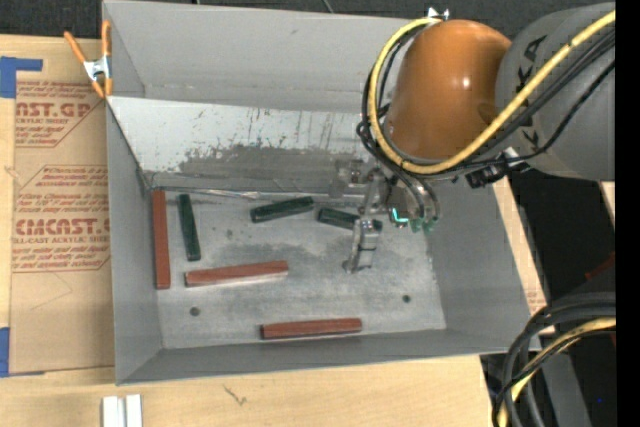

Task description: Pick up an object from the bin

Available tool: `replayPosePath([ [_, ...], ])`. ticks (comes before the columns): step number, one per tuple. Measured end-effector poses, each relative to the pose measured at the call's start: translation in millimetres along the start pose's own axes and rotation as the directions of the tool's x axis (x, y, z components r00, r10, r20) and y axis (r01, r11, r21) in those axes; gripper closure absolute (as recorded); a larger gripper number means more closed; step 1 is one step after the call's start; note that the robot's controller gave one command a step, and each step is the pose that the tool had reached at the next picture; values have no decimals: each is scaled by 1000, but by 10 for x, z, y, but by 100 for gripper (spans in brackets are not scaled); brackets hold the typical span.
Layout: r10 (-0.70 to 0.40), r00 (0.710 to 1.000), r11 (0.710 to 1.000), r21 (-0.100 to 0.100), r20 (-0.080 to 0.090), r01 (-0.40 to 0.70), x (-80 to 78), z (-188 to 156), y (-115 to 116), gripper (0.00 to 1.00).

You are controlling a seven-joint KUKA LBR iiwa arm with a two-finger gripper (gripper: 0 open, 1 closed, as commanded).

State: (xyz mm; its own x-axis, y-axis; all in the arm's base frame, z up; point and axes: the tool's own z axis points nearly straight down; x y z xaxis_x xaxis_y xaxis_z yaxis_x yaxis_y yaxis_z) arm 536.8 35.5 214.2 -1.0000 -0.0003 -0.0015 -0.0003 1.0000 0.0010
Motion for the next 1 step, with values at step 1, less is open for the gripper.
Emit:
replayPosePath([
  [1,-67,998,998,2,7,67,-308,269,388,0],
])
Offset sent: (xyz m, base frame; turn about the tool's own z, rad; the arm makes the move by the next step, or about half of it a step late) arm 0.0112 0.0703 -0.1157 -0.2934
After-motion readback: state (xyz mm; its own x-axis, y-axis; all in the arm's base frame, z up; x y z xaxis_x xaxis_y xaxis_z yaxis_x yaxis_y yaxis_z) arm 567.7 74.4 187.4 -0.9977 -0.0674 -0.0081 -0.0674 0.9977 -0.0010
